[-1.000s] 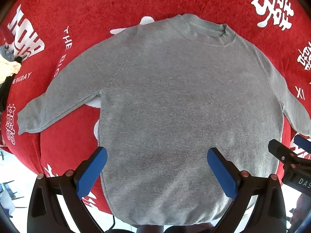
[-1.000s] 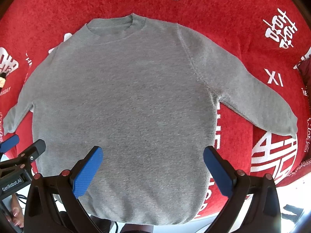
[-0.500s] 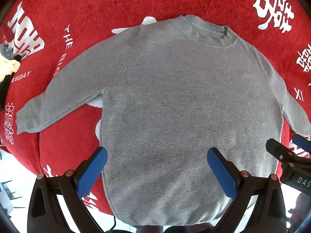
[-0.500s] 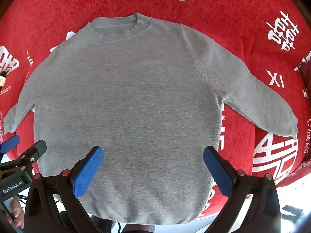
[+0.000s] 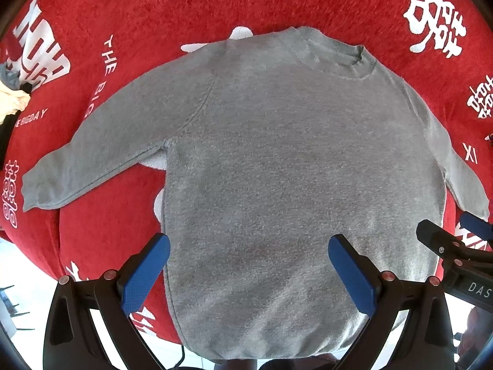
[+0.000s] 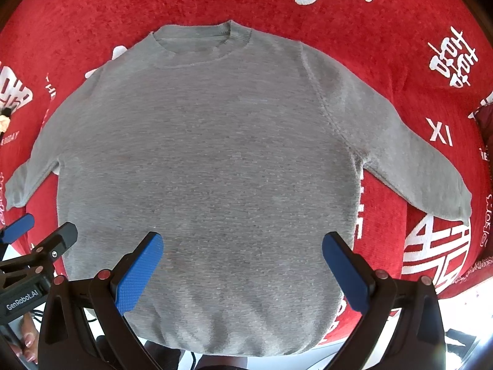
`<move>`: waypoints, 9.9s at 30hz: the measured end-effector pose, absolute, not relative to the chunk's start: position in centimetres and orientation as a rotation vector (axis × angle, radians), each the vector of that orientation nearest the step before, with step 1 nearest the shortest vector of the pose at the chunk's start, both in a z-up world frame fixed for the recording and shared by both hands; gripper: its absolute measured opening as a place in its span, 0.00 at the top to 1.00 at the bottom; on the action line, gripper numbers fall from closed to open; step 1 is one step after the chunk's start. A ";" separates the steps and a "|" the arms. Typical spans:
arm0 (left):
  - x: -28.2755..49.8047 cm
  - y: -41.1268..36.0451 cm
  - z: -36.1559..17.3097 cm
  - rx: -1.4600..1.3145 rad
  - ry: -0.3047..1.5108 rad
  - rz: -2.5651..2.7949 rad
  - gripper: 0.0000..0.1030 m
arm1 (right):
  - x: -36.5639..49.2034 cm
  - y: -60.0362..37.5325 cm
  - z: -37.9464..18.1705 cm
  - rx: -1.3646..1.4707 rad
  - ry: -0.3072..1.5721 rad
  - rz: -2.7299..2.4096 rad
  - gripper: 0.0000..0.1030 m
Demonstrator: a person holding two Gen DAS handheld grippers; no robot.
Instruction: Fold small clothes
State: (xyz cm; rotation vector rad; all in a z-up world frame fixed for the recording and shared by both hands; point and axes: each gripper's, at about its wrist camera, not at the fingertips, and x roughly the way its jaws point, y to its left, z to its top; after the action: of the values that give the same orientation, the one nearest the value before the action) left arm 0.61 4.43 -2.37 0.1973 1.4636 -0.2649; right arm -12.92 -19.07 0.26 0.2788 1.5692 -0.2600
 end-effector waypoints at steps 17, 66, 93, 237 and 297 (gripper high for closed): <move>1.4 9.8 -2.5 0.011 1.474 -0.262 0.00 | -11.9 -15.0 0.4 0.324 1.548 -0.166 0.00; 11.7 29.7 -2.6 -0.575 1.027 -0.243 0.88 | -9.7 -6.6 -2.2 0.513 1.505 0.203 0.00; 4.9 1.3 -1.2 -0.017 1.231 -0.482 0.88 | -12.9 -27.4 -1.2 0.436 1.377 -0.089 0.00; 0.8 -23.3 -3.6 0.280 1.165 -0.624 0.18 | -23.1 -53.1 0.2 1.423 0.520 -0.074 0.92; 10.2 2.5 -4.8 0.104 1.300 -0.263 0.18 | -14.7 -32.9 -4.9 0.969 1.289 -0.314 0.49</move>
State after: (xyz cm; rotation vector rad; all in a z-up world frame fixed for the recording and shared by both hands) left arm 10.21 2.50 -4.84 0.1036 1.3004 -0.2626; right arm -14.75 -32.93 -4.93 0.9689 1.2888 -0.3144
